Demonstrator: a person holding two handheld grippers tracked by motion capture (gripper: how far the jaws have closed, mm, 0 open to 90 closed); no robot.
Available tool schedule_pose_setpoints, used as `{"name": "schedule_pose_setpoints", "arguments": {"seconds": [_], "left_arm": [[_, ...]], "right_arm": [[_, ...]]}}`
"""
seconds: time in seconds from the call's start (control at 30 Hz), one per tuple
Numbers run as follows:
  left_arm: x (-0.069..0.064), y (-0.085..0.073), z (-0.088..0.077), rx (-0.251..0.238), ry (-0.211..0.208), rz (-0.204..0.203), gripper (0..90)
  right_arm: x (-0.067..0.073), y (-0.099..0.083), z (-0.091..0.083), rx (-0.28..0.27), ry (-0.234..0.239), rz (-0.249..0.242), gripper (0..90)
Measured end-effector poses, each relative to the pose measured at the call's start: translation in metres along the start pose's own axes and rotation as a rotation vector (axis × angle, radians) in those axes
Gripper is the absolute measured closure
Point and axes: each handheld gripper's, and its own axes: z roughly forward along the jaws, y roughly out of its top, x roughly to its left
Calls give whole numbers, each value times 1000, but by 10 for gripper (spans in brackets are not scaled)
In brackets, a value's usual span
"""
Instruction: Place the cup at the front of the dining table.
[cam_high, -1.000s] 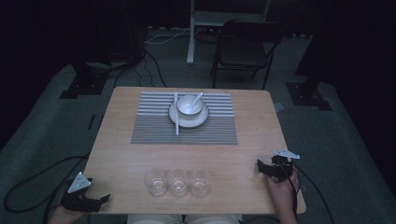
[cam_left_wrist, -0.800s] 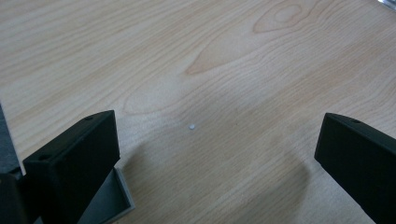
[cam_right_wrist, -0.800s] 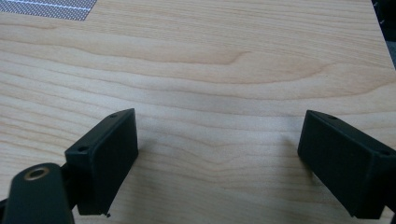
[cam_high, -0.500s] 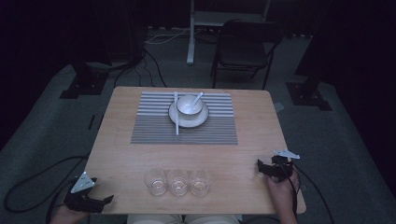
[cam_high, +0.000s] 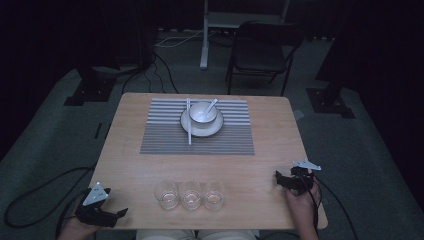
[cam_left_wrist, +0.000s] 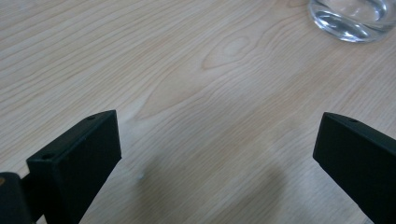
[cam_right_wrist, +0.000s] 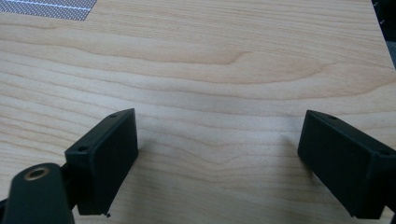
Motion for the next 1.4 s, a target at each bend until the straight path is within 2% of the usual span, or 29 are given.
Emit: {"name": "schedule_pose_setpoints", "arguments": {"seconds": [0.23,0.3,0.67,1.0,1.03,1.4], "left_arm": [[-8,14,3,-17,-28,34,10],[-10,17,4,-36,-43,40,10],[-25,35,16,-60,-120,94,10],[-43,51,34,-48,-184,152,10],[-45,52,35,-48,-181,156,10],[-54,64,47,-68,-234,165,10]], "right_arm": [[0,0,0,0,0,0,116],[0,0,0,0,0,0,116],[0,0,0,0,0,0,115],[0,0,0,0,1,1,116],[0,0,0,-1,0,0,116],[0,0,0,0,0,0,116]]}}
